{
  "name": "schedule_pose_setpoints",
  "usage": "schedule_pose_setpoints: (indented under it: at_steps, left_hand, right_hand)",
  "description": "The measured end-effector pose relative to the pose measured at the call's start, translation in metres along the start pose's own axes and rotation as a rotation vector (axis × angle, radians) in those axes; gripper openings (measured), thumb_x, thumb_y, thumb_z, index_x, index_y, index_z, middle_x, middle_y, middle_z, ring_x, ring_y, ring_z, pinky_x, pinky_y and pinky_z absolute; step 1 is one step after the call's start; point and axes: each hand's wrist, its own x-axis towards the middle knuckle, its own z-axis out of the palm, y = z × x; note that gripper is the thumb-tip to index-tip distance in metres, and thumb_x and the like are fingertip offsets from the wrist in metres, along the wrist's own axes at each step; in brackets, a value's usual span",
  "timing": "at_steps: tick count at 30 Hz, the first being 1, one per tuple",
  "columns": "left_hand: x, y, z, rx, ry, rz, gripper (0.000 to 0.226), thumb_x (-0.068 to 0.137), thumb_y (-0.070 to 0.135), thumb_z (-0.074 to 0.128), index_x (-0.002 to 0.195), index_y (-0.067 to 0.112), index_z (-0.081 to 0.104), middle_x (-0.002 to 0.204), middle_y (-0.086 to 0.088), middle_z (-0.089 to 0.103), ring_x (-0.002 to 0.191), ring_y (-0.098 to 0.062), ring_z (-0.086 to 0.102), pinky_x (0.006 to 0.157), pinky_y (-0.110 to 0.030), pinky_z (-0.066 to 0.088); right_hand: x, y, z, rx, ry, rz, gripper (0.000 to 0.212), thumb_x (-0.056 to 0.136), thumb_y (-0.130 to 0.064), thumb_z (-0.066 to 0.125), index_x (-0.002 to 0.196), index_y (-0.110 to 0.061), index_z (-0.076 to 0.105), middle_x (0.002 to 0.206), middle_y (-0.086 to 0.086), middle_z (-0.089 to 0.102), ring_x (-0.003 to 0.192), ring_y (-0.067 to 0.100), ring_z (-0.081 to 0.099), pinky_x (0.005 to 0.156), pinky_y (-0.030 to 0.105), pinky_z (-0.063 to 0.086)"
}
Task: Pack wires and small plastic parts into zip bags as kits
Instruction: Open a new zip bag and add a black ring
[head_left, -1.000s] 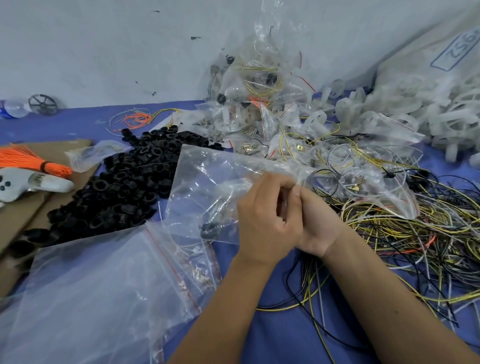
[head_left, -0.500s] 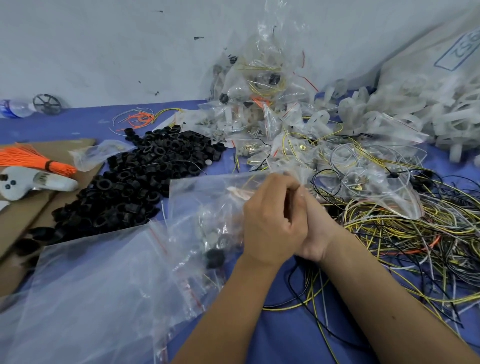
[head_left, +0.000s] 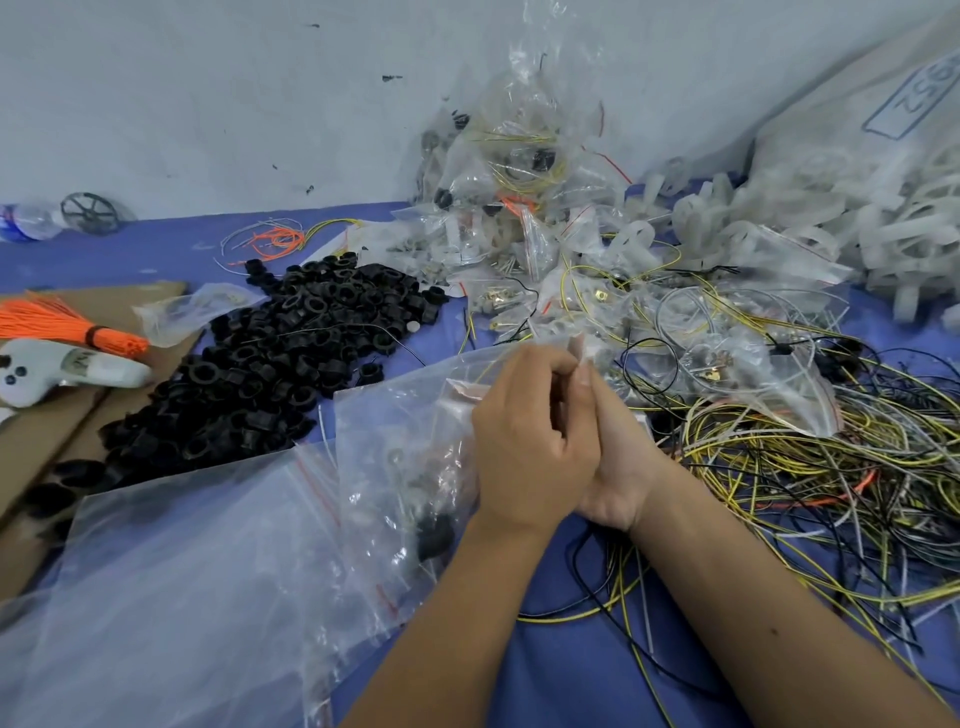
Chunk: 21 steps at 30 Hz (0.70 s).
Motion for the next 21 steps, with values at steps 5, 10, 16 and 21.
schedule_pose_setpoints:
  at_steps: [5,10,16,21]
  left_hand:
    - [0.001,-0.005,-0.001,-0.015,0.014,-0.044,0.007,0.091,0.014,0.062,0.088,0.007,0.064,0.08,0.002,0.064,0.074,-0.013,0.057,0.071,-0.015,0.043]
    - [0.005,-0.019,0.0,-0.067,0.049,-0.304,0.009,0.094,0.017,0.063,0.085,0.015,0.062,0.075,0.008,0.065,0.071,-0.014,0.063,0.068,-0.041,0.052]
    - [0.007,-0.026,-0.005,-0.055,0.083,-0.27,0.01,0.093,0.019,0.061,0.083,0.017,0.06,0.072,0.01,0.063,0.069,-0.01,0.061,0.066,-0.039,0.052]
    - [0.007,-0.026,-0.004,-0.065,0.08,-0.236,0.011,0.095,0.02,0.063,0.085,0.017,0.06,0.073,0.01,0.064,0.068,-0.016,0.062,0.063,-0.041,0.051]
  right_hand:
    - [0.005,0.001,0.001,-0.113,0.046,-0.017,0.047,0.098,-0.059,0.044,0.084,-0.022,0.071,0.081,-0.003,0.068,0.074,0.011,0.068,0.063,0.026,0.057]
    - [0.01,-0.008,-0.006,-0.395,0.201,-0.17,0.056,0.108,-0.047,0.033,0.113,-0.008,0.073,0.115,0.017,0.073,0.105,0.026,0.069,0.089,0.037,0.055]
    - [0.003,-0.008,-0.004,-0.365,-0.053,0.026,0.099,0.082,-0.083,0.026,0.132,-0.006,0.065,0.136,0.019,0.062,0.128,0.034,0.056,0.112,0.052,0.036]
    - [0.007,-0.003,0.0,-0.617,0.061,-0.125,0.071,0.084,-0.077,0.036,0.109,-0.023,0.076,0.108,0.011,0.076,0.099,0.017,0.073,0.082,0.033,0.059]
